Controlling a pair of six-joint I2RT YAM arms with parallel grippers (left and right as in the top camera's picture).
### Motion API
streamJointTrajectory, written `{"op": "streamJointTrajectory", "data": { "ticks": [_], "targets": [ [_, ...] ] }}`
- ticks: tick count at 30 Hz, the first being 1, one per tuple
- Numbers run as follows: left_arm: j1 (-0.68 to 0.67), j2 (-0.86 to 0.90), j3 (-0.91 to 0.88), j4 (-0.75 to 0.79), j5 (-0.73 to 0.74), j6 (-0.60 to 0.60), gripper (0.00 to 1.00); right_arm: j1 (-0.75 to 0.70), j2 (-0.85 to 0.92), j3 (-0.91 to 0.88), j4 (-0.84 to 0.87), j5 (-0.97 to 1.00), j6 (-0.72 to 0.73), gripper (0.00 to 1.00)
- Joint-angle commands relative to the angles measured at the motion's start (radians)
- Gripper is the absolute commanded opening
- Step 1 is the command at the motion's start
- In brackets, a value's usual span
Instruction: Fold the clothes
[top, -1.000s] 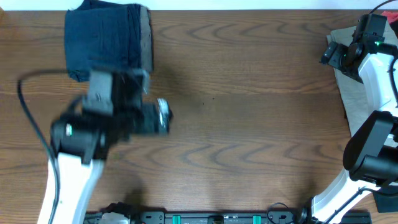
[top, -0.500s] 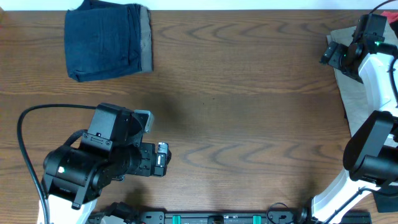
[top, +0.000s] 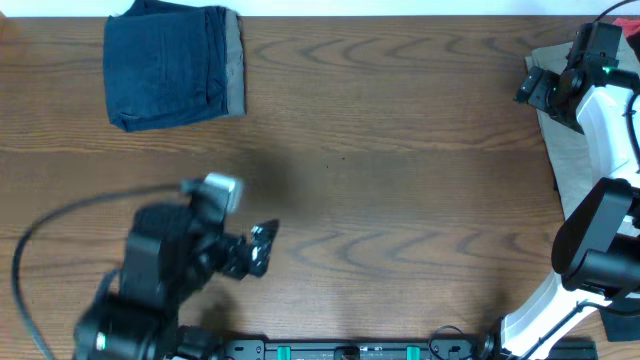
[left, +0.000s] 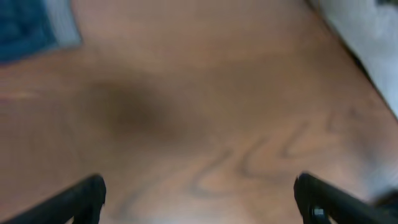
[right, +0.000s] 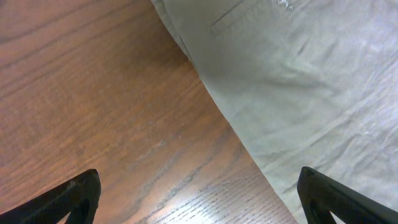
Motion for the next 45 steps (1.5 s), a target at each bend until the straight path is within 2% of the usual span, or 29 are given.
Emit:
{"op": "streamJointTrajectory", "data": {
  "ticks": [1, 6, 8, 15, 25, 31, 45],
  "targets": [
    [0.087, -0.178, -0.154, 0.01, -0.008, 0.045, 0.98, -0.003, 0.004, 0.01, -0.003, 0.006, 0.003, 0.99],
    [0.204, -0.412, -0.307, 0.021, -0.016, 0.047, 0.98, -0.003, 0.004, 0.01, -0.003, 0.006, 0.003, 0.99],
    [0.224, -0.476, -0.352, 0.071, -0.058, 0.049, 0.98, -0.003, 0.004, 0.01, -0.003, 0.006, 0.003, 0.99],
    [0.286, -0.649, -0.525, 0.271, -0.064, 0.049, 0.98, -0.003, 0.004, 0.01, -0.003, 0.006, 0.003, 0.99],
    [0.302, -0.648, -0.763, 0.676, -0.055, 0.049, 0.98, -0.003, 0.004, 0.01, -0.003, 0.006, 0.003, 0.99],
    [0.325, -0.648, -0.864, 0.824, -0.056, 0.049, 0.98, -0.003, 0.004, 0.01, -0.003, 0.006, 0.003, 0.99],
    [0.378, -0.648, -0.883, 0.792, -0.065, 0.049, 0.98, -0.003, 0.004, 0.01, -0.003, 0.006, 0.003, 0.99]
  ]
}}
